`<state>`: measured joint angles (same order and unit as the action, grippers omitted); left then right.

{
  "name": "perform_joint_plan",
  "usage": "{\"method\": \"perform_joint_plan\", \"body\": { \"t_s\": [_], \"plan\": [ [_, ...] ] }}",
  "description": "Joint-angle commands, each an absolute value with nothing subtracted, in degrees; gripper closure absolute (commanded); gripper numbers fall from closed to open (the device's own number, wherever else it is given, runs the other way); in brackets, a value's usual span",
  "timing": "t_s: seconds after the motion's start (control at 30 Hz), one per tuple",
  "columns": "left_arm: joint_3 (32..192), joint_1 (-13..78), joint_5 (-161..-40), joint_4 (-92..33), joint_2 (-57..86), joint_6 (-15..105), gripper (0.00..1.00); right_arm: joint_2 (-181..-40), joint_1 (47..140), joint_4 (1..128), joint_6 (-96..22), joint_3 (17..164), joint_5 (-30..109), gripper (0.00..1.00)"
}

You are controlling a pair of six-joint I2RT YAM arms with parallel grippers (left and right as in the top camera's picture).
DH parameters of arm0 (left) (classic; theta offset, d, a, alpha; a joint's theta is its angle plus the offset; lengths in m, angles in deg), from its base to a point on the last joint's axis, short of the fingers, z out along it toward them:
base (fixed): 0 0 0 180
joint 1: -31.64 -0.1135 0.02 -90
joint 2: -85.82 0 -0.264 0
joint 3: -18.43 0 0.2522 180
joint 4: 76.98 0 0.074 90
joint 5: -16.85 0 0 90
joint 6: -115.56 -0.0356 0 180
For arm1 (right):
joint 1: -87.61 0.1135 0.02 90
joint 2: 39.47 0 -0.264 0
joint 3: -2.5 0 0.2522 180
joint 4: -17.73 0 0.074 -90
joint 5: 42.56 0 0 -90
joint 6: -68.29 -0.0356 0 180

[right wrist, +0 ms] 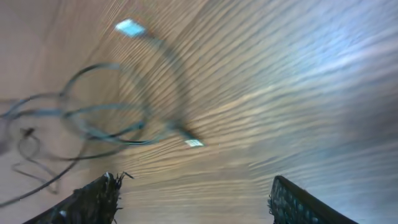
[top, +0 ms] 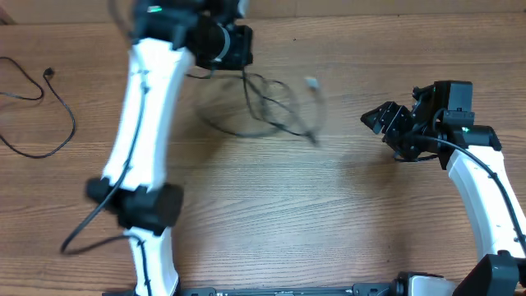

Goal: Untangle cables
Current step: 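Lift the left gripper up and left, pulling a cable from the coil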

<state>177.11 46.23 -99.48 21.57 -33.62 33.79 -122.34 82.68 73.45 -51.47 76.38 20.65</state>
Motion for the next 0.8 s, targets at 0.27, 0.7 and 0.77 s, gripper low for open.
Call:
{"method": "perform_joint_plan", "body": {
  "t_s": [0.27,0.7,0.77],
  "plan": [
    [177.4,42.7,-121.9,13.4,-24.5,29.7,0.96,-121.9,102.1,69.4,-66.4,76.3,14.7,0.13],
    [177.4,42.6,-122.0,8.8,-20.4,41.3,0.96,-122.0,113.0,47.4,-74.1,76.3,24.6,0.07],
    [177.4,42.8,-123.4,8.0,-20.0,41.6,0.96,-122.7,113.9,46.1,-77.4,76.3,28.7,0.07]
  ]
}}
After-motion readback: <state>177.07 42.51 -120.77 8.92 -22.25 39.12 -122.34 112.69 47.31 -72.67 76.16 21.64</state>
